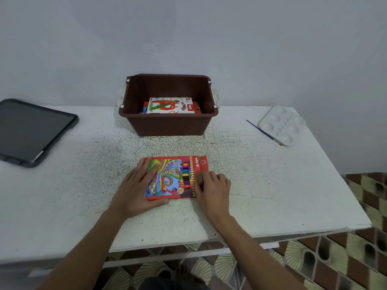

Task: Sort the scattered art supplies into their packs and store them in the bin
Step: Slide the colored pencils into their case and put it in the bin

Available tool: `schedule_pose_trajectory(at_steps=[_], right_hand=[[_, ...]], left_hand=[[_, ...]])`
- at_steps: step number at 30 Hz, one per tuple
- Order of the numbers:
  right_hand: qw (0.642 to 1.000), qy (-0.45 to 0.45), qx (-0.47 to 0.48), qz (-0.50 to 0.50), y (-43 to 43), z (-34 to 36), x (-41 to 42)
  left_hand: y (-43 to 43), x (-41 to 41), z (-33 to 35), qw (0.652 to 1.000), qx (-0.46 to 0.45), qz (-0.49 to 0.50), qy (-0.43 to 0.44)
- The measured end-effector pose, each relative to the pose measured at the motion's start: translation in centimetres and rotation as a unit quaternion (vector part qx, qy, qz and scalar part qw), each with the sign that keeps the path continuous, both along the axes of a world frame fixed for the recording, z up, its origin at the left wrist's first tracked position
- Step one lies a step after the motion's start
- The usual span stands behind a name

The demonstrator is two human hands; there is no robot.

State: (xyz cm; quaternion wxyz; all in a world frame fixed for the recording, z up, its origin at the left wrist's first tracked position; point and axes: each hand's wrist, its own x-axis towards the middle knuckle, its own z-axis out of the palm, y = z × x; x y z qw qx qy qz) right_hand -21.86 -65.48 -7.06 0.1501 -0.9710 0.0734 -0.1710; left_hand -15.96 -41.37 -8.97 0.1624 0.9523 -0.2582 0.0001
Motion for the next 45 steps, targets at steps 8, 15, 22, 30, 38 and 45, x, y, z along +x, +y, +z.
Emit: schedule_pose_trajectory(at_steps=[8, 15, 22, 30, 38, 45], right_hand=[[0.961, 0.014, 0.272, -0.051, 0.5, 1.3, 0.9], [0.868, 0.070, 0.484, -0.086, 0.8, 3.2, 1.5], [0.843, 0.078, 0.514, -0.136, 0.9, 2.9, 2.0], [0.796, 0.102, 0.578, -0.150, 0.6, 2.9, 2.4], [0.798, 0.093, 0.574, -0.158, 0.5, 3.0, 1.9], [0.854, 0.117, 0.494, -0.111, 0.4, 4.2, 2.2]], left_hand=[[0.0, 0.0, 0.1, 1.000, -0.007, 0.000, 0.001], [-0.1, -0.1, 0.3, 1.000, -0.007, 0.004, 0.005], [-0.1, 0.0, 0.2, 1.000, -0.009, 0.009, 0.009], [-0.1, 0.0, 0.1, 1.000, -0.014, 0.013, 0.017], [0.0, 0.0, 0.0, 1.000, -0.013, 0.014, 0.018], [0.0, 0.0, 0.0, 1.000, -0.014, 0.013, 0.015]])
